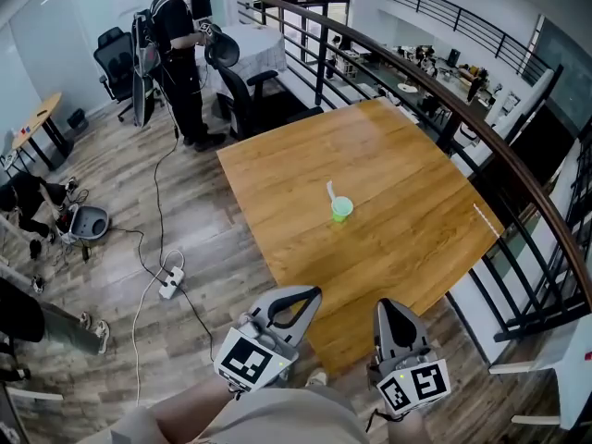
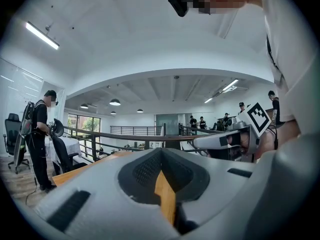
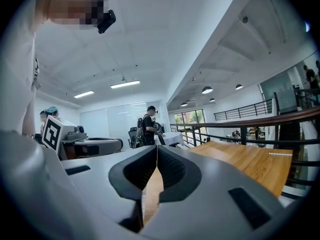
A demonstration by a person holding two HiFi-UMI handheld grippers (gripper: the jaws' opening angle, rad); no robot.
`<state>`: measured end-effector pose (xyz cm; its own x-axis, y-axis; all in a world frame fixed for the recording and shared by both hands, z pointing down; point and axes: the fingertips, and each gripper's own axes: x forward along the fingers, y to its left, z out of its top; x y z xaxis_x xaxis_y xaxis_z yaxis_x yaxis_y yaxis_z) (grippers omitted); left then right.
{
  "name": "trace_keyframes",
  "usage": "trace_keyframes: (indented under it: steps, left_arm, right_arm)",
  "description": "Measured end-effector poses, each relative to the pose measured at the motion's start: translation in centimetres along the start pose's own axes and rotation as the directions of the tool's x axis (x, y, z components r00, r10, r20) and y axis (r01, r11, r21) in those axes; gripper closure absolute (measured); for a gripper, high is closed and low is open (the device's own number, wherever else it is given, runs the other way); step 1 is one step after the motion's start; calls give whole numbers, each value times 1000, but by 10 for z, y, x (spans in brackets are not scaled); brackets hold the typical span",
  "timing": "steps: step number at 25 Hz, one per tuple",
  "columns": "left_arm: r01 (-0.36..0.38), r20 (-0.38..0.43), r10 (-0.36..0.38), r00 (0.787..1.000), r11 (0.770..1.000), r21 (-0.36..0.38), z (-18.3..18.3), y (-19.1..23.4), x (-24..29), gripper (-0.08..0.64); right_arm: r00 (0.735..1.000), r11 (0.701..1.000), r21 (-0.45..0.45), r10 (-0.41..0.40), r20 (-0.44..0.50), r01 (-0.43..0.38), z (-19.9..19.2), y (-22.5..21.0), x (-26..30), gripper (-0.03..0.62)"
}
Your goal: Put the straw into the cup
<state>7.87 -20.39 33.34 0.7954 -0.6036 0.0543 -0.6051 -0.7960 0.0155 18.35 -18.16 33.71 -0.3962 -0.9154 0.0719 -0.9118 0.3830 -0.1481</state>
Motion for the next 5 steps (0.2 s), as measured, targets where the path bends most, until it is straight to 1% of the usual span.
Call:
trace_keyframes:
  steps: [5]
  left_arm:
    - [1,-8,-1,1000,1000,-3,-3,3,-1,548]
  right_arm:
    - [1000,1000,6,3,4,-3,-2,2,1,569]
